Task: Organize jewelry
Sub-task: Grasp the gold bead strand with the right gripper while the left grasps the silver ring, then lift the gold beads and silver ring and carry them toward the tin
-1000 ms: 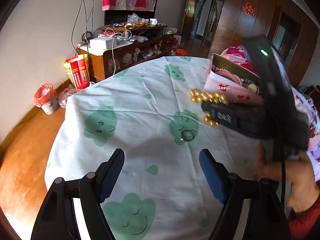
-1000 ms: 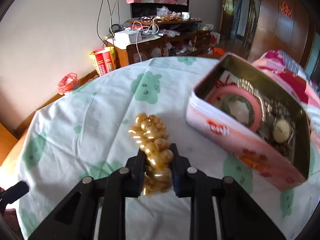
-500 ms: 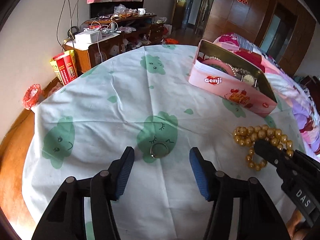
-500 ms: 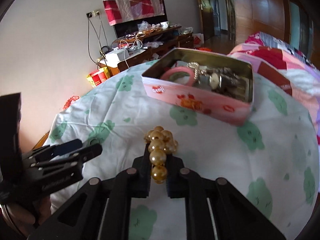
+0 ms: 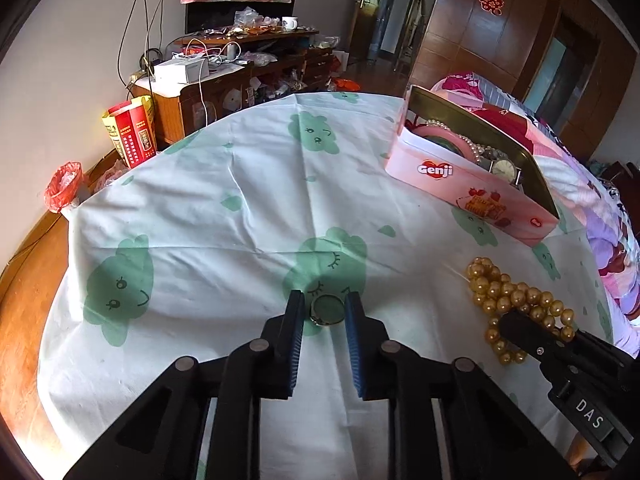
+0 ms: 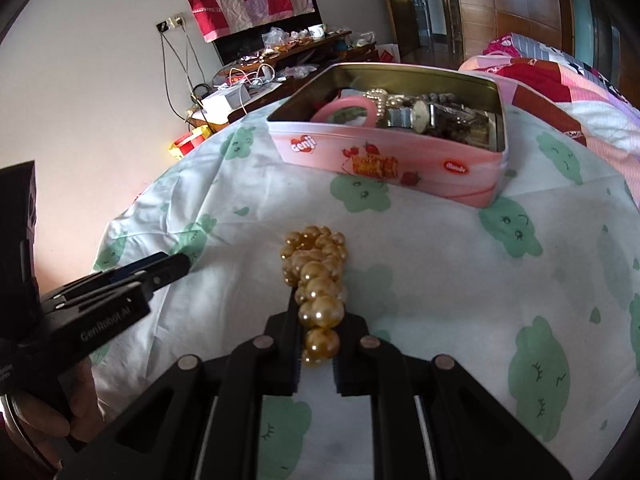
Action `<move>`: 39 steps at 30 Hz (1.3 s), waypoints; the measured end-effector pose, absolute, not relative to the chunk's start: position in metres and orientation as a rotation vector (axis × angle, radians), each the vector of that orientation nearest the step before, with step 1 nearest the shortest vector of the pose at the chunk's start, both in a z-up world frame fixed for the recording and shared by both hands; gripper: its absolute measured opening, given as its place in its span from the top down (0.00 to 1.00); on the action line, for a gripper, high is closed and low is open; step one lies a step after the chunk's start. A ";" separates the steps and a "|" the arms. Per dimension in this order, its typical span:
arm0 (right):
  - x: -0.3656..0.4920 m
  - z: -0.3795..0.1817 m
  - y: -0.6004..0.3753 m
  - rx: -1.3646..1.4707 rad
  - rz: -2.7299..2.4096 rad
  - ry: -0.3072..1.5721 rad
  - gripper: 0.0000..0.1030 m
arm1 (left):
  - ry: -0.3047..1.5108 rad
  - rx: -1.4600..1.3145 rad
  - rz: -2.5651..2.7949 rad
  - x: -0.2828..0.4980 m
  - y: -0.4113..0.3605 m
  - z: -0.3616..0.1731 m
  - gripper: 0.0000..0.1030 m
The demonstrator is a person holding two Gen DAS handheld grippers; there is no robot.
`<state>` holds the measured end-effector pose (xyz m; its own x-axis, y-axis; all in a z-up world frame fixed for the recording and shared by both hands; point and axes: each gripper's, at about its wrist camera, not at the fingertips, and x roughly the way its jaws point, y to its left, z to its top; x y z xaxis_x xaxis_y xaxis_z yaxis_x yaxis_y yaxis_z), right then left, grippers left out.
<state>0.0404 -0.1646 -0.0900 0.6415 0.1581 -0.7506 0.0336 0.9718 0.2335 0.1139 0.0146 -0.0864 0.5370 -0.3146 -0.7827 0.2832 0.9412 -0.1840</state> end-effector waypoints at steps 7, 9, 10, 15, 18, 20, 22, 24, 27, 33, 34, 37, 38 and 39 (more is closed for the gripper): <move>0.042 -0.093 -0.168 0.263 0.070 0.892 0.86 | 0.930 0.036 -0.333 0.111 0.004 -0.086 0.79; 0.042 -0.094 -0.169 0.265 0.071 0.892 0.86 | 0.929 0.043 -0.330 0.111 0.003 -0.086 0.79; 0.042 -0.094 -0.169 0.267 0.072 0.892 0.86 | 0.928 0.056 -0.327 0.111 0.002 -0.086 0.78; 0.041 -0.093 -0.170 0.274 0.075 0.891 0.86 | 0.920 0.124 -0.322 0.108 -0.007 -0.087 0.71; 0.041 -0.093 -0.170 0.274 0.074 0.890 0.86 | 0.924 0.088 -0.320 0.111 0.000 -0.087 0.81; 0.040 -0.093 -0.170 0.272 0.070 0.888 0.86 | 0.925 0.065 -0.324 0.111 0.003 -0.087 0.81; 0.040 -0.093 -0.170 0.270 0.068 0.888 0.86 | 0.925 0.059 -0.331 0.111 0.003 -0.086 0.81; 0.040 -0.093 -0.170 0.267 0.066 0.887 0.85 | 0.918 0.064 -0.337 0.108 0.001 -0.085 0.96; 0.038 -0.091 -0.170 0.262 0.062 0.879 0.85 | 0.871 0.034 -0.384 0.097 0.003 -0.077 0.97; 0.029 -0.081 -0.168 0.232 0.064 0.833 0.85 | 0.831 -0.048 -0.402 0.088 0.016 -0.069 0.96; 0.027 -0.081 -0.169 0.234 0.063 0.832 0.84 | 0.823 -0.059 -0.401 0.088 0.018 -0.068 0.96; 0.023 -0.080 -0.171 0.243 0.056 0.834 0.84 | 0.805 -0.073 -0.411 0.084 0.019 -0.065 0.96; 0.021 -0.080 -0.172 0.241 0.052 0.833 0.84 | 0.796 -0.072 -0.412 0.082 0.019 -0.063 0.96; 0.020 -0.079 -0.171 0.238 0.049 0.829 0.84 | 0.785 -0.071 -0.419 0.080 0.018 -0.062 0.97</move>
